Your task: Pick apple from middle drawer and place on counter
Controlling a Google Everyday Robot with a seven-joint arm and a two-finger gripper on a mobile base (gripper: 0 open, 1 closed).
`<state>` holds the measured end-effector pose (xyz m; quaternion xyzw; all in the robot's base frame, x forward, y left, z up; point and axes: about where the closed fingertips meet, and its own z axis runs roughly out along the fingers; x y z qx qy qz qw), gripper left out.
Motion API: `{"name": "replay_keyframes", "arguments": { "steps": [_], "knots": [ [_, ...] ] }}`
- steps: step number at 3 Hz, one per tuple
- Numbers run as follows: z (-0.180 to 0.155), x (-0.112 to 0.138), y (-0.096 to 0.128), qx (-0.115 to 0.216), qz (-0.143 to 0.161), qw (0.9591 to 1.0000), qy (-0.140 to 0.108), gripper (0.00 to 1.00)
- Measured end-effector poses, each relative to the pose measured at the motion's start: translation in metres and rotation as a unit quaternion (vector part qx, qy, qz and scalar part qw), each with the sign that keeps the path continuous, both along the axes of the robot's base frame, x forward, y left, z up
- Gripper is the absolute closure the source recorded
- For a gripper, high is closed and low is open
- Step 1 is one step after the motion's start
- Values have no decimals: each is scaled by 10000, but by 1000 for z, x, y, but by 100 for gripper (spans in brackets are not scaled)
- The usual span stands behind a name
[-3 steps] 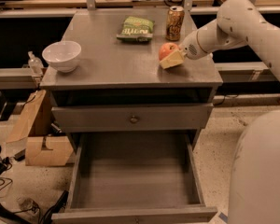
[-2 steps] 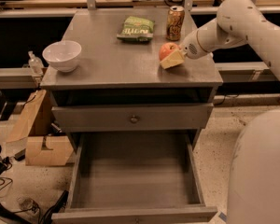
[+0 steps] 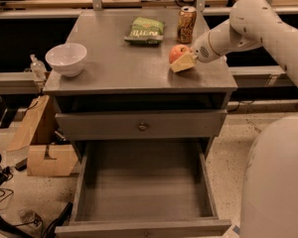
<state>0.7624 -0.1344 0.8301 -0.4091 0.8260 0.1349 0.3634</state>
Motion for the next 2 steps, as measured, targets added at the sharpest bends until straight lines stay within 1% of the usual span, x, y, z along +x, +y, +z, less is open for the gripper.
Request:
{"name": "replay_keyframes", "arguments": {
  "steps": [1, 2],
  "knots": [
    [-3, 0, 2, 2, 17, 10000, 20, 4],
    [-4, 0, 4, 3, 26, 10000, 30, 0]
  ]
}}
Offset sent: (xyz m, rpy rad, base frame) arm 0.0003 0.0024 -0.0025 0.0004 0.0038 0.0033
